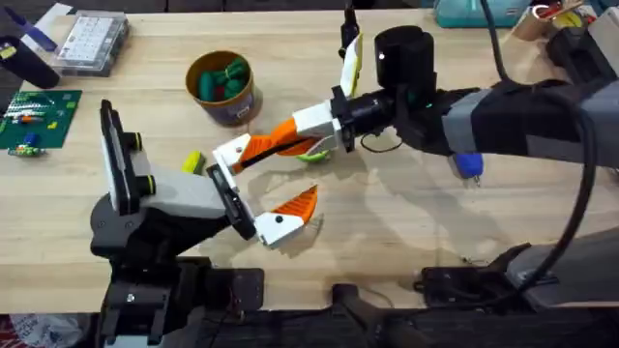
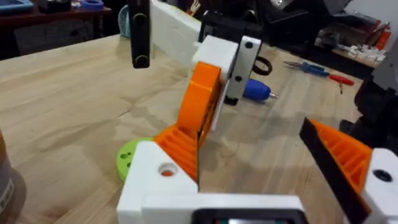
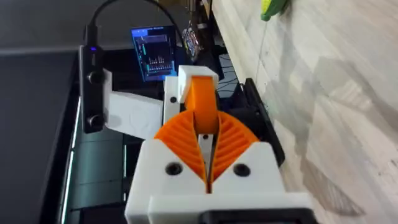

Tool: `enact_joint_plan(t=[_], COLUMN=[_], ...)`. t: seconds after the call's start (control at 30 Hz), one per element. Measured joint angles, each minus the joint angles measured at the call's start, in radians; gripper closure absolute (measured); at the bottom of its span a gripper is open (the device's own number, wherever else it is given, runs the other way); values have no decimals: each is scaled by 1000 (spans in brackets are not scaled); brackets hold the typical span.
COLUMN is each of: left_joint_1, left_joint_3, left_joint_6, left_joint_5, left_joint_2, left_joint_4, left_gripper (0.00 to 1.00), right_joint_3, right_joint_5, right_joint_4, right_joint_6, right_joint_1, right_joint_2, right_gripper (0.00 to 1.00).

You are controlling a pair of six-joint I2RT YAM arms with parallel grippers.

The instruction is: Pick up the gripper from the table and insert it into the empty holder that is missing its gripper. Then pick up a screw, insert it into the mounting hole, and use the screwdriver to tighten it. Finally, clean up the table by picking up the vegetable and placing it into the bucket.

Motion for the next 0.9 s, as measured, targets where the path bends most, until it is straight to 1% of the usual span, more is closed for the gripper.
enact_joint_plan(t=[0.17, 0.53, 0.63, 0.8, 0.9], left_joint_1=[5, 6, 6, 6, 5], left_joint_3=[0, 0, 0, 0, 0], left_joint_6=[-4, -8, -8, -8, -7], left_joint_5=[-20, -25, -27, -27, -22], left_joint_2=[0, 0, 0, 0, 0], left_joint_4=[-5, -5, -5, -5, -4], left_gripper=[11, 11, 11, 11, 11], right_joint_3=[0, 0, 0, 0, 0], right_joint_5=[47, 57, 57, 58, 57], right_joint_4=[7, 8, 8, 7, 5], right_joint_6=[0, 0, 1, 0, 0], right_joint_1=[17, 20, 22, 24, 29], right_joint_2=[0, 0, 0, 0, 0], right_gripper=[993, 993, 945, 909, 849])
